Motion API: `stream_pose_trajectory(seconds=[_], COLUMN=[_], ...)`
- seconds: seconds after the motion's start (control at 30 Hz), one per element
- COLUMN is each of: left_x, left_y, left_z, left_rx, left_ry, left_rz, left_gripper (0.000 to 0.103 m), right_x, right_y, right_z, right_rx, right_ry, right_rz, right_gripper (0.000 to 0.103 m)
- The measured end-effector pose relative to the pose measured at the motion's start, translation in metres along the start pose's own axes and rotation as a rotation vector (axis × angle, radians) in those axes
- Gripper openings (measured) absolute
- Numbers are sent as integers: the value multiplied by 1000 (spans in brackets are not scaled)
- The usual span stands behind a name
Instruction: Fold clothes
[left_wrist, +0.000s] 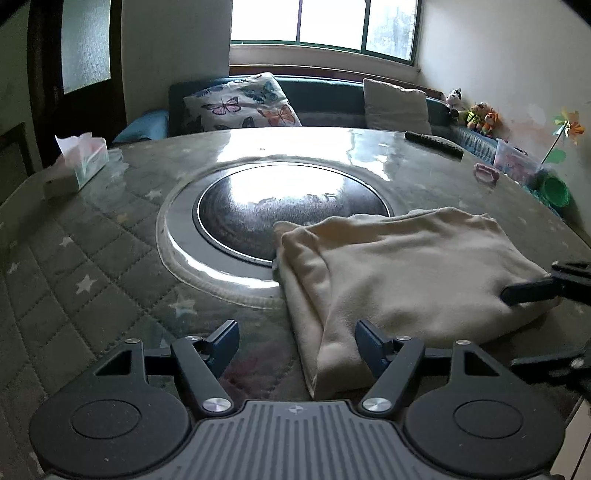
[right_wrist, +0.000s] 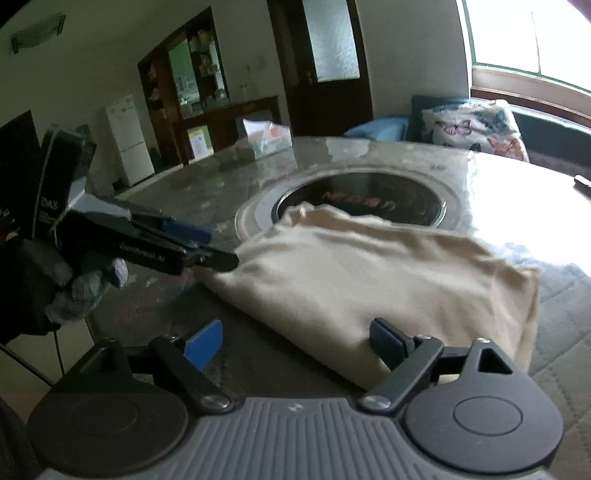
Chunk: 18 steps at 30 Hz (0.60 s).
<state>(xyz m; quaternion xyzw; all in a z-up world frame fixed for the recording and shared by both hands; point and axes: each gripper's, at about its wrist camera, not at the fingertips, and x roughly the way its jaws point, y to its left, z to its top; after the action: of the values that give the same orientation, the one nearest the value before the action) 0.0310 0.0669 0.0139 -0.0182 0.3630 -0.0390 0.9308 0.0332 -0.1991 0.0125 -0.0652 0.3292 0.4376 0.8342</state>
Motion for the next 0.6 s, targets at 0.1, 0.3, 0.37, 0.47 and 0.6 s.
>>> stream_pose_trajectory(seconds=[0.1, 0.3, 0.37, 0.47, 0.6], left_x=[0, -1, 1, 3, 8], left_y=[0, 1, 0, -3, -6], left_z=[1, 8, 10, 13, 19], left_rx=[-2, -12, -14, -6, 12], left_ry=[2, -13, -11, -11, -16], left_rz=[-4, 3, 3, -3, -8], left_gripper=[73, 76, 76, 76, 81], right_x=[-1, 1, 8, 21, 17], right_y=[0, 7, 11, 14, 11], right_z=[-1, 15, 18, 15, 15], right_rx=[-10, -45, -58, -62, -59], right_ry=[6, -17, -16, 13, 7], right_rz=[2, 47, 73, 97, 95], right_gripper=[89, 90, 90, 90, 91])
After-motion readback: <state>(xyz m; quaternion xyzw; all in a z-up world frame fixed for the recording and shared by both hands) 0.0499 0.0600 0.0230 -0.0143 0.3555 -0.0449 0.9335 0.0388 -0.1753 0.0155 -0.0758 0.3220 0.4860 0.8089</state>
